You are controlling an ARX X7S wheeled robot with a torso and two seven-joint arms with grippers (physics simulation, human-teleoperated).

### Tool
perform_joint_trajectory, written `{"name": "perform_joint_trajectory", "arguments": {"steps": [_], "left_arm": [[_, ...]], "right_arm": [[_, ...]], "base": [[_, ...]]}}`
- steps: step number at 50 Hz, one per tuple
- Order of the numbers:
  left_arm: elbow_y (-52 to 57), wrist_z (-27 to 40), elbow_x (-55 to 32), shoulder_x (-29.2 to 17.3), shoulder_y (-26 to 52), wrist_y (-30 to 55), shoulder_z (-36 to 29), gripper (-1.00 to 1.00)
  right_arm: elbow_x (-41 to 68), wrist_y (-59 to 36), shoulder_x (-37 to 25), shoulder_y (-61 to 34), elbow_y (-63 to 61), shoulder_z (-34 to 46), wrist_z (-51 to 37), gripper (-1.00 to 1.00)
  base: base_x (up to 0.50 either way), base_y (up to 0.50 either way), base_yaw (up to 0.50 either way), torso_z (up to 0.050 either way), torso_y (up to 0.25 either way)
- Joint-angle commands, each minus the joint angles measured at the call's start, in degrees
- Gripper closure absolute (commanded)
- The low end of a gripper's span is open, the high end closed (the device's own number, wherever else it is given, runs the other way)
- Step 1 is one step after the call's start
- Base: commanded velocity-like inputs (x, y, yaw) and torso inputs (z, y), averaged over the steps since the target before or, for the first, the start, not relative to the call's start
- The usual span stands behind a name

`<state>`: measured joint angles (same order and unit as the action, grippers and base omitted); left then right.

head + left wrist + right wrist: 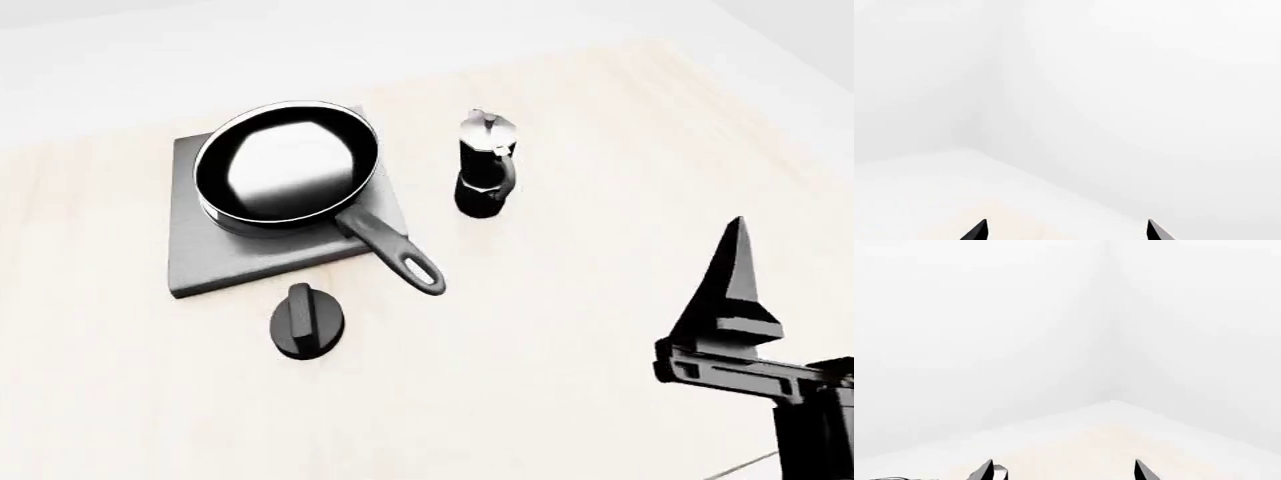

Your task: Put the frying pan on the stove.

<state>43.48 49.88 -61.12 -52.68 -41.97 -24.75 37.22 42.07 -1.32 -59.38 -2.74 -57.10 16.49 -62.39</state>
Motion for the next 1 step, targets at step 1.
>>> {"name": "perform_joint_trajectory", "arguments": {"steps": [1], "left_arm": [[0.2, -6.5, -5.4, 10.2, -2.1, 6.9, 13.8, -1.0]], "right_arm": [[3.3, -1.2, 26.0, 47.6, -2.9, -74.7, 20.2, -1.0]], "base": [[0.0, 0.0, 0.0, 0.0, 0.0]]}}
